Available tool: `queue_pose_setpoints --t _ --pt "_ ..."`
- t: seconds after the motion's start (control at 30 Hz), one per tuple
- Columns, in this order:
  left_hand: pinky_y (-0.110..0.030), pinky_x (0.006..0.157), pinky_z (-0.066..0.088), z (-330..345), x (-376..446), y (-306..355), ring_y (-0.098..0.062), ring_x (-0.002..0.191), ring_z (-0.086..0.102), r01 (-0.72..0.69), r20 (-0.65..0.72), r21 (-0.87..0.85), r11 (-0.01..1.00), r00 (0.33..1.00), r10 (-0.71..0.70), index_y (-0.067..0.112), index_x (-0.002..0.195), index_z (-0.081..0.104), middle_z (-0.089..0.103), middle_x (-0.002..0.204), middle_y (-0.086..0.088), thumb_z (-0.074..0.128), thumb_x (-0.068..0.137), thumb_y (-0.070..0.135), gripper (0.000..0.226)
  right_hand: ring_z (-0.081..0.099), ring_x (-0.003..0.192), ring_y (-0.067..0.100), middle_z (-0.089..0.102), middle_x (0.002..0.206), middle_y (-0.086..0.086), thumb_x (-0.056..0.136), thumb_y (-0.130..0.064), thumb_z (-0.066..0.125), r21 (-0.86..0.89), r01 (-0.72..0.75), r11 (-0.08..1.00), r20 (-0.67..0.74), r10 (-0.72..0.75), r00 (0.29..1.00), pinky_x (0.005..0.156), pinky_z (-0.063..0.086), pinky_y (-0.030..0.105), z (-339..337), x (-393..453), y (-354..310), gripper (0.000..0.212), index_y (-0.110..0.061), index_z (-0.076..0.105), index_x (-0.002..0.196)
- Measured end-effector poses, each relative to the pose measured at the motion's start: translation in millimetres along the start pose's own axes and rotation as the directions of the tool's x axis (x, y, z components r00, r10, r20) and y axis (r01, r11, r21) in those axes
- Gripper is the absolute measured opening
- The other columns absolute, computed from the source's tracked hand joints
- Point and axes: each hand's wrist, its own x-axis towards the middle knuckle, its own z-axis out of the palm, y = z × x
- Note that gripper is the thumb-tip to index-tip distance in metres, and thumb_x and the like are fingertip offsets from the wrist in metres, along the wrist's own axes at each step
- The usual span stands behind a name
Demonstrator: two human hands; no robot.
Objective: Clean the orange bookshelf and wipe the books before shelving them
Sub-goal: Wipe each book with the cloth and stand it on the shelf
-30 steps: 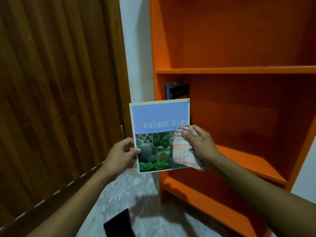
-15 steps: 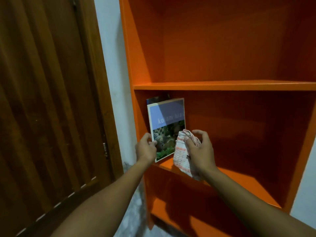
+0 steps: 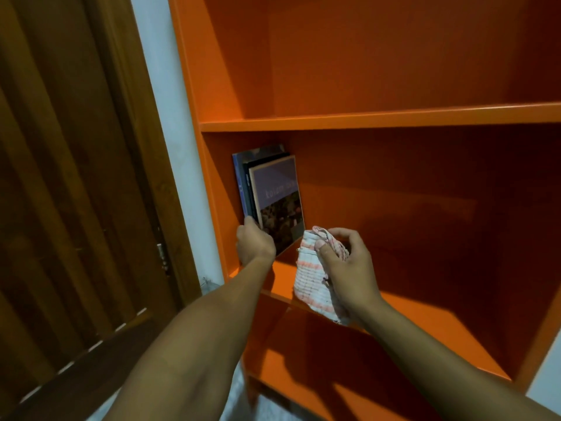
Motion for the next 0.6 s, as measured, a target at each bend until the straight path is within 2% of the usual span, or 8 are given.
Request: queue_pose_setpoints --t 0.07,0.17,0.3,0.37,0.43,0.5,0.53,0.6 --pt "-0.048 0.08 0.057 -5 0 -2 -0.031 0.095 0.062 -0.023 0.001 0.065 0.998 1.0 0.023 0.012 0.11 0.05 0.061 0.106 -0.012 0.057 0.095 0.007 0.017 0.065 0.084 0.038 0.067 0.098 0.006 0.092 -0.032 0.066 0.005 -0.013 1.0 0.017 0.013 1.0 0.064 0.054 0.056 2 -3 1 0.018 -0.035 0.056 0.106" --pt "-0.039 0.071 0.052 -17 -3 -5 -0.027 0.092 0.061 -0.128 0.013 0.041 0.991 0.992 0.127 0.015 0.112 0.045 0.06 0.105 -0.008 0.063 0.096 0.017 0.025 0.065 0.084 0.042 0.068 0.097 0.012 0.093 -0.027 0.066 0.036 -0.03 0.999 0.05 0.028 0.998 0.064 0.053 0.057 3 -13 -3 0.014 -0.031 0.057 0.104" --pt "-0.025 0.059 0.036 -48 -19 -25 -0.018 0.084 0.058 -0.331 0.005 0.025 0.943 0.944 0.331 0.018 0.112 0.048 0.059 0.097 -0.001 0.059 0.099 0.029 0.021 0.058 0.073 0.024 0.066 0.096 0.01 0.095 -0.025 0.065 0.086 -0.135 0.987 0.146 0.122 0.982 0.056 0.047 0.037 8 -35 -10 0.012 -0.02 0.059 0.105" --pt "-0.027 0.061 0.038 -67 -31 -43 -0.016 0.083 0.058 -0.405 0.019 0.019 0.914 0.914 0.405 0.019 0.113 0.049 0.059 0.095 0.001 0.057 0.099 0.03 0.019 0.056 0.077 0.02 0.065 0.094 0.006 0.096 -0.025 0.065 0.147 -0.284 0.947 0.203 0.252 0.946 0.06 0.046 0.032 15 -49 -8 0.017 -0.014 0.059 0.107" --pt "-0.032 0.065 0.046 -86 -46 -68 -0.017 0.08 0.059 -0.448 0.035 -0.018 0.894 0.893 0.448 0.018 0.111 0.051 0.06 0.091 0.002 0.058 0.098 0.028 0.018 0.061 0.071 0.022 0.068 0.09 0.009 0.096 -0.024 0.064 0.302 -0.48 0.824 0.265 0.412 0.872 0.06 0.048 0.03 22 -62 -5 0.02 -0.009 0.061 0.109" --pt "-0.036 0.066 0.05 -104 -65 -99 -0.019 0.077 0.06 -0.435 0.072 -0.057 0.899 0.896 0.438 0.016 0.109 0.053 0.06 0.086 0.002 0.058 0.098 0.024 0.015 0.068 0.062 0.02 0.071 0.082 0.011 0.098 -0.022 0.06 0.465 -0.652 0.599 0.376 0.534 0.758 0.054 0.054 0.027 26 -75 2 0.019 -0.008 0.063 0.111" --pt "-0.036 0.066 0.049 -113 -77 -116 -0.018 0.076 0.06 -0.412 0.107 -0.057 0.909 0.903 0.416 0.015 0.11 0.053 0.06 0.085 0.002 0.057 0.099 0.024 0.015 0.069 0.061 0.019 0.072 0.081 0.01 0.098 -0.02 0.058 0.499 -0.707 0.501 0.419 0.575 0.703 0.051 0.056 0.028 26 -83 6 0.017 -0.009 0.062 0.11" --pt "-0.029 0.065 0.048 -126 -101 -150 -0.014 0.08 0.06 -0.336 0.184 -0.036 0.941 0.924 0.337 0.016 0.113 0.053 0.061 0.091 0.003 0.056 0.1 0.026 0.017 0.071 0.067 0.021 0.071 0.087 0.013 0.098 -0.014 0.056 0.484 -0.766 0.424 0.449 0.631 0.632 0.055 0.061 0.036 27 -98 17 0.014 -0.008 0.061 0.109"
